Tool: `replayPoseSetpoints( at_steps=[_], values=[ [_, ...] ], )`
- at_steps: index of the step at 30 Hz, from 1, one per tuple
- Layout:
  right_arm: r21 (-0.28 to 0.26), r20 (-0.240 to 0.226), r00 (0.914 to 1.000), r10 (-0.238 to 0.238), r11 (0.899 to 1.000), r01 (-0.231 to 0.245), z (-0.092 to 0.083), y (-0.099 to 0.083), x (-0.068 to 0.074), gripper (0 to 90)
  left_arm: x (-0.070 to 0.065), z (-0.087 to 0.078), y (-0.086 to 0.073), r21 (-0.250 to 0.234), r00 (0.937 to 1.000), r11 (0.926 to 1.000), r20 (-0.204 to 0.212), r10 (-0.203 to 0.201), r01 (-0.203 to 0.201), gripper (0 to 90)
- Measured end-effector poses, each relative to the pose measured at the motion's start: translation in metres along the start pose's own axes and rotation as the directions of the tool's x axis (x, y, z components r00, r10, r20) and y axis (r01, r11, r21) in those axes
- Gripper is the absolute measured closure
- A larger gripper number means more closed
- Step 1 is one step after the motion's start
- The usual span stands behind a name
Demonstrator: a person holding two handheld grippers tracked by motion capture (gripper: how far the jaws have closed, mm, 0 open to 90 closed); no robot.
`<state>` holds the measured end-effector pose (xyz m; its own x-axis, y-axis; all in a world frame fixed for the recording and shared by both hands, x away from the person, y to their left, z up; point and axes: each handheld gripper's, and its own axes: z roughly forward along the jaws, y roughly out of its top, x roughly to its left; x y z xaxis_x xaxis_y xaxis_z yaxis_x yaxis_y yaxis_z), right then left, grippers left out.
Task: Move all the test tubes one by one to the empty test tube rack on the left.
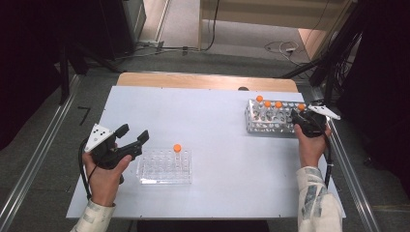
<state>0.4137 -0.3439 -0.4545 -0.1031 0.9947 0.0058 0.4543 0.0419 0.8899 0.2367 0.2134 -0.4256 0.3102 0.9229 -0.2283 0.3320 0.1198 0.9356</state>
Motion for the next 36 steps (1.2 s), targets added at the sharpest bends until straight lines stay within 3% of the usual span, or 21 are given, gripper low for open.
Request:
replayPoseSetpoints(
  at_steps=[11, 18, 36],
  values=[
    [0.007, -0.007, 1.0, -0.001, 1.0, 0.001, 0.004, -0.001, 0.0, 71.4, -0.001, 0.001, 0.0, -0.001, 1.0, 1.0, 0.004, -0.002, 0.002, 22.9],
    [-0.01, -0.008, 0.9999, -0.007, 1.0, 0.007, 0.001, 0.002, 0.0, 71.8, -0.001, 0.001, -0.001, -0.001, 1.0, 1.0, 0.006, -0.002, 0.002, 22.9],
    [-0.098, -0.021, 0.9989, -0.041, 0.994, 0.039, -0.033, 0.033, 0.0, 71.9, -0.001, 0.0, 0.0, -0.003, 1.0, 1.0, 0.002, 0.0, 0.0, 22.9]
  ],
)
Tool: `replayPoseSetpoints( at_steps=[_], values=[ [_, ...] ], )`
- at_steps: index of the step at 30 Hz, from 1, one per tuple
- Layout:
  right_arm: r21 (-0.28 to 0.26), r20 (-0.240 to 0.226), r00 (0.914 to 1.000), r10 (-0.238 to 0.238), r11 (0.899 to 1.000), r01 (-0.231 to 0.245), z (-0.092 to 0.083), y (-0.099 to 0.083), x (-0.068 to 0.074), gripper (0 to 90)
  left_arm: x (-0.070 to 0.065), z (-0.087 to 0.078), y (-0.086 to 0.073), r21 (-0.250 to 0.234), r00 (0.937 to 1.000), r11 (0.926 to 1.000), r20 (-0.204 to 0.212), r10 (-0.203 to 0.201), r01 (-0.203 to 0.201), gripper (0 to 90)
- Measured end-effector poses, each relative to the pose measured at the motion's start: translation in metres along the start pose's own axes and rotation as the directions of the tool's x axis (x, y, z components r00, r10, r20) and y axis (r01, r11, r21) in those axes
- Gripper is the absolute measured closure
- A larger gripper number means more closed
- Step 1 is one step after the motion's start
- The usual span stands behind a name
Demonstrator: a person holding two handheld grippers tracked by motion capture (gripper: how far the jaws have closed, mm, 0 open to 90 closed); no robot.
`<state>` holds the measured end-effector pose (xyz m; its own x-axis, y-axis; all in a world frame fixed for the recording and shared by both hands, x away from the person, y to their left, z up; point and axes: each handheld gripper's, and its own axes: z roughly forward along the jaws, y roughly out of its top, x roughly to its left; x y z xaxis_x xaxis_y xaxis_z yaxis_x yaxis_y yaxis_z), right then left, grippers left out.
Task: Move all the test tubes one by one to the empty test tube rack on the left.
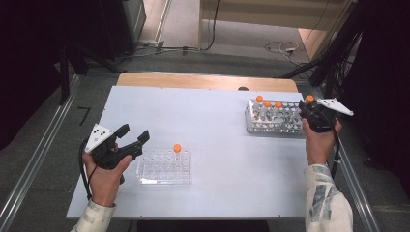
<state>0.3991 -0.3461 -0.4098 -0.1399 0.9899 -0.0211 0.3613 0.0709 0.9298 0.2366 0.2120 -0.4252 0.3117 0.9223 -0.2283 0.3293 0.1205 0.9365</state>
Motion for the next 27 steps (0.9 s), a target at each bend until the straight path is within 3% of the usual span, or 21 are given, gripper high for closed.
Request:
replayPoseSetpoints(
  at_steps=[6, 12, 27],
  values=[
    [-0.016, -0.022, 0.9998, 0.003, 1.0, -0.003, -0.016, 0.005, 0.0, 71.9, -0.002, 0.0, 0.0, -0.001, 1.0, 1.0, 0.002, 0.0, 0.0, 22.7],
    [-0.023, -0.071, 0.9975, 0.003, 1.0, -0.005, -0.036, 0.003, 0.009, 72.0, -0.003, -0.002, 0.002, -0.009, 1.0, 1.0, 0.006, -0.002, 0.003, 22.7],
    [0.007, -0.199, 0.9799, -0.004, 1.0, 0.006, -0.078, -0.031, 0.041, 72.0, -0.01, -0.004, 0.004, -0.014, 0.9997, 0.9999, 0.023, 0.007, -0.007, 22.7]
  ],
)
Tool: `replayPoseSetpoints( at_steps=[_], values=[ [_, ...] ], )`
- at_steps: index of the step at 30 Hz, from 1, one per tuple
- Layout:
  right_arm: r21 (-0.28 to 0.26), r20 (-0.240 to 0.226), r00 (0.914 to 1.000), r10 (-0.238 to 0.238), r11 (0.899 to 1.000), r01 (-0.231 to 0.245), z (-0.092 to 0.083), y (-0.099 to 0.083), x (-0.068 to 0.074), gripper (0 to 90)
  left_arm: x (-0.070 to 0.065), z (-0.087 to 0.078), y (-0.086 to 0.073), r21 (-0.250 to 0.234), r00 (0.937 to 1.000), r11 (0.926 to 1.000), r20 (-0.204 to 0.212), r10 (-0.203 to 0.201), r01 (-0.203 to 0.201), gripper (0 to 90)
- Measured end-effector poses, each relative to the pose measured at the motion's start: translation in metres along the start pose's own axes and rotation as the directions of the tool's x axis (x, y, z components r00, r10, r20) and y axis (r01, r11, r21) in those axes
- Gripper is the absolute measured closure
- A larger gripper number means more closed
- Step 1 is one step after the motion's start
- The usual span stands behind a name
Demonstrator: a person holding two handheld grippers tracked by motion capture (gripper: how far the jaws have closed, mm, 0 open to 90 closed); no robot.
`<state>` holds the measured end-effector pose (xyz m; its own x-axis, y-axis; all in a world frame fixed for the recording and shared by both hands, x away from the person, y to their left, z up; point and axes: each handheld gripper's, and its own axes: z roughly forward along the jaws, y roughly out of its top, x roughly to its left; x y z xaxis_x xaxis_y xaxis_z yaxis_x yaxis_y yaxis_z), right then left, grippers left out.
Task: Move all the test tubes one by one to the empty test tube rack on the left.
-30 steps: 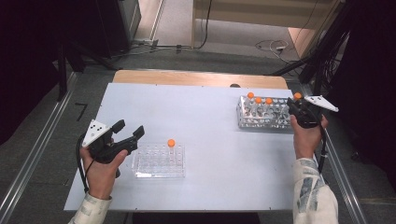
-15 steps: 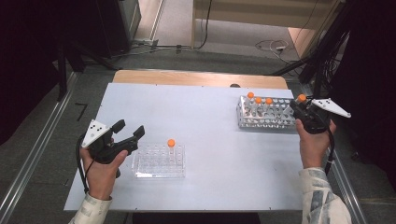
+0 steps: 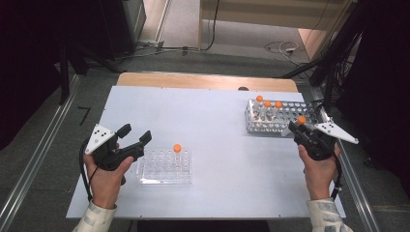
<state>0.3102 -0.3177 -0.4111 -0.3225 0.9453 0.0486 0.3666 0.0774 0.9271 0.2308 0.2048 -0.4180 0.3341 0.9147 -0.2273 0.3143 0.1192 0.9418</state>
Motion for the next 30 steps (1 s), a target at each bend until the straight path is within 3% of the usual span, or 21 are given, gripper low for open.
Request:
replayPoseSetpoints(
  at_steps=[16, 30],
  values=[
    [0.047, -0.102, 0.994, -0.04, 0.998, 0.045, -0.009, -0.023, 0.038, 72.0, -0.01, -0.005, 0.004, -0.016, 0.9993, 0.9998, 0.032, 0.016, -0.016, 22.6],
    [0.085, -0.2, 0.9757, -0.089, 0.991, 0.108, -0.002, -0.032, 0.071, 72.0, -0.021, -0.006, 0.006, -0.018, 0.9974, 0.9994, 0.066, 0.03, -0.029, 22.6]
  ],
)
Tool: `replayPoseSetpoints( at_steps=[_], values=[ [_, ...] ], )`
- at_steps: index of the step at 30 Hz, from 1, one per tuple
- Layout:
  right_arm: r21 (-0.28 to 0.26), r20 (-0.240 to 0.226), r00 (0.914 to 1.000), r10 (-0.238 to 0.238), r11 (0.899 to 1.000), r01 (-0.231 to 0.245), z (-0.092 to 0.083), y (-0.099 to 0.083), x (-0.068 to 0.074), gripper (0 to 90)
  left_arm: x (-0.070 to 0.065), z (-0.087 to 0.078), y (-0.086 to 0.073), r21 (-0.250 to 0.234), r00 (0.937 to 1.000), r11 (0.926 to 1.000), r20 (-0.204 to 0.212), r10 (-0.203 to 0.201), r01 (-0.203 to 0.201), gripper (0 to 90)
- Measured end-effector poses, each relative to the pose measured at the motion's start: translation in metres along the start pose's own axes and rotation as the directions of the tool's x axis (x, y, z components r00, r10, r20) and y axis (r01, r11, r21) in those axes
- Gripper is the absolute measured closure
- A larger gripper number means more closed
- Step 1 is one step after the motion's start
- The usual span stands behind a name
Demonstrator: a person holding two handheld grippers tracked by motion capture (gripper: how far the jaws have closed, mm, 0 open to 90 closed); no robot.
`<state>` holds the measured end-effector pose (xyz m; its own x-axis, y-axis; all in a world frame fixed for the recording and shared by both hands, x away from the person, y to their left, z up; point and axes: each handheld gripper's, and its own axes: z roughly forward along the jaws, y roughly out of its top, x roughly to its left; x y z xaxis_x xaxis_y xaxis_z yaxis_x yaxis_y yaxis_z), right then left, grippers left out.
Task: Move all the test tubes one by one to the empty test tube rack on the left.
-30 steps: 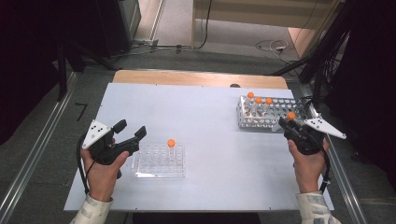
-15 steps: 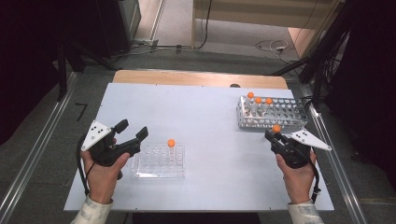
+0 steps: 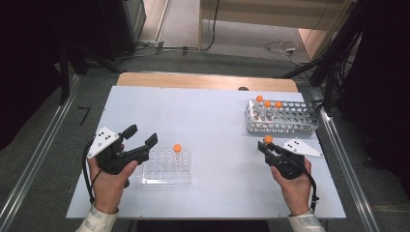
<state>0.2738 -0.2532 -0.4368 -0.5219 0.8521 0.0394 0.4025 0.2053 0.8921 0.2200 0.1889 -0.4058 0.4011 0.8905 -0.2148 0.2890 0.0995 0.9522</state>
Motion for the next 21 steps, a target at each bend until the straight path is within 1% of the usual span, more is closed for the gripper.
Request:
replayPoseSetpoints(
  at_steps=[3, 12, 15, 21],
  values=[
    [0.01, -0.018, 0.9998, -0.012, 1.0, 0.012, 0.003, -0.001, 0.006, 72.0, -0.003, 0.0, 0.001, -0.004, 1.0, 1.0, 0.009, 0.003, -0.003, 22.7],
    [0.016, -0.072, 0.9967, -0.038, 0.999, 0.039, 0.004, 0.001, 0.024, 72.0, -0.015, -0.002, 0.003, -0.005, 0.9987, 0.9998, 0.046, 0.022, -0.021, 22.7],
    [0.017, -0.093, 0.9944, -0.05, 0.999, 0.051, 0.005, 0.001, 0.03, 72.0, -0.021, -0.003, 0.004, -0.008, 0.9976, 0.9996, 0.062, 0.029, -0.029, 22.7],
    [0.025, -0.135, 0.9882, -0.073, 0.997, 0.077, 0.005, 0.001, 0.043, 72.0, -0.034, -0.002, 0.004, -0.002, 0.9928, 0.9986, 0.108, 0.053, -0.053, 22.8]
  ],
)
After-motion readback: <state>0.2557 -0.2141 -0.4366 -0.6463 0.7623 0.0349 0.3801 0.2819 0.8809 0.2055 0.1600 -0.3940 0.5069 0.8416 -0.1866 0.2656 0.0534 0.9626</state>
